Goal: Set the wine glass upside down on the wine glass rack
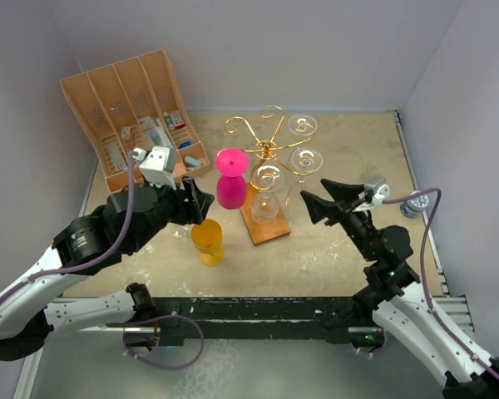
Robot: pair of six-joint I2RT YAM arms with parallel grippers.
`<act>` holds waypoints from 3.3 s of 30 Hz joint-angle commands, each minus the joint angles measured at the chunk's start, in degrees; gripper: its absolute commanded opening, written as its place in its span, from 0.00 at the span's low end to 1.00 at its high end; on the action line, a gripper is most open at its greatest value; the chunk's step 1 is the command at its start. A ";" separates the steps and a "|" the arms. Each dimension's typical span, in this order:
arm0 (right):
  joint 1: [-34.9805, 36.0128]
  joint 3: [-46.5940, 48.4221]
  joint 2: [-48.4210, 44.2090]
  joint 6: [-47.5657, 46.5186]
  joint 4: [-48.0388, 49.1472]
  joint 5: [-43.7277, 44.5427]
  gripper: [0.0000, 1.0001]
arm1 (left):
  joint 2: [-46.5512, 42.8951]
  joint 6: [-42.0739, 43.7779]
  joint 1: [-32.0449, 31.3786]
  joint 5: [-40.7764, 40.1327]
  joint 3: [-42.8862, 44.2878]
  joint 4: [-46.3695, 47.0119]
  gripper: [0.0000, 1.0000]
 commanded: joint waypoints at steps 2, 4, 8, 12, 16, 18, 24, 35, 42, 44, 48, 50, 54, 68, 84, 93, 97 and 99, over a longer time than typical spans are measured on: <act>-0.05 4.34 -7.37 11.29 -17.84 7.33 0.70 | 0.04 -7.90 -0.23 -1.06 -4.67 -10.90 0.62; -0.04 7.10 -8.54 14.49 -23.42 10.37 0.70 | -0.47 -13.42 -0.23 -1.34 -8.38 -12.00 0.57; -0.04 12.80 -8.41 17.96 -28.16 15.08 0.69 | -1.19 -20.46 -0.23 -1.33 -14.59 -13.07 0.51; -0.04 18.67 -6.63 17.55 -29.33 16.82 0.68 | 1.08 -24.48 -0.23 -4.93 -14.22 -18.82 0.50; -0.04 21.76 -5.39 18.00 -30.49 16.70 0.67 | 2.60 -25.94 -0.23 -4.96 -16.82 -18.75 0.49; -0.04 22.38 -5.16 18.70 -30.69 16.34 0.66 | 3.09 -26.22 -0.23 -5.02 -18.60 -17.12 0.46; -0.04 23.86 -5.06 20.24 -30.55 15.59 0.65 | 6.02 -28.32 -0.14 -9.34 -20.36 -14.90 0.36; -0.04 24.50 -3.92 20.49 -29.09 16.78 0.64 | 8.57 -29.54 0.12 -10.49 -21.26 -12.22 0.09; -0.04 26.54 -1.37 20.29 -27.99 15.18 0.64 | 7.90 -28.90 0.21 -9.76 -16.25 -15.12 0.00; -0.04 27.26 -0.99 20.35 -27.09 14.35 0.64 | 7.55 -28.47 0.21 -10.03 -12.74 -17.63 0.00; -0.04 28.02 -0.45 21.15 -25.35 12.98 0.63 | 5.76 -30.15 0.28 -14.00 -6.43 -23.08 0.00; -0.04 28.02 -0.27 21.98 -24.76 12.16 0.63 | 4.27 -30.27 0.21 -17.84 -3.67 -24.76 0.00; -0.04 28.03 -0.18 25.10 -23.53 12.56 0.58 | 1.78 -27.61 0.23 -24.20 3.30 -24.38 0.00; -0.04 33.40 6.47 29.10 -18.75 7.66 0.57 | -0.29 -8.12 0.26 -37.91 17.62 -6.84 0.00; -0.04 34.11 7.79 28.49 -19.42 6.24 0.56 | -3.20 -14.73 0.21 -38.96 12.30 -13.14 0.00; -0.06 34.27 8.30 28.13 -19.74 5.54 0.56 | -4.88 -18.01 0.21 -38.05 7.81 -17.28 0.00; -0.04 34.28 8.54 28.14 -19.40 5.35 0.56 | -6.41 -19.39 0.25 -37.32 5.58 -18.28 0.00; -0.04 34.17 8.62 28.19 -19.30 5.27 0.56 | -7.15 -19.89 0.21 -37.09 4.75 -18.92 0.00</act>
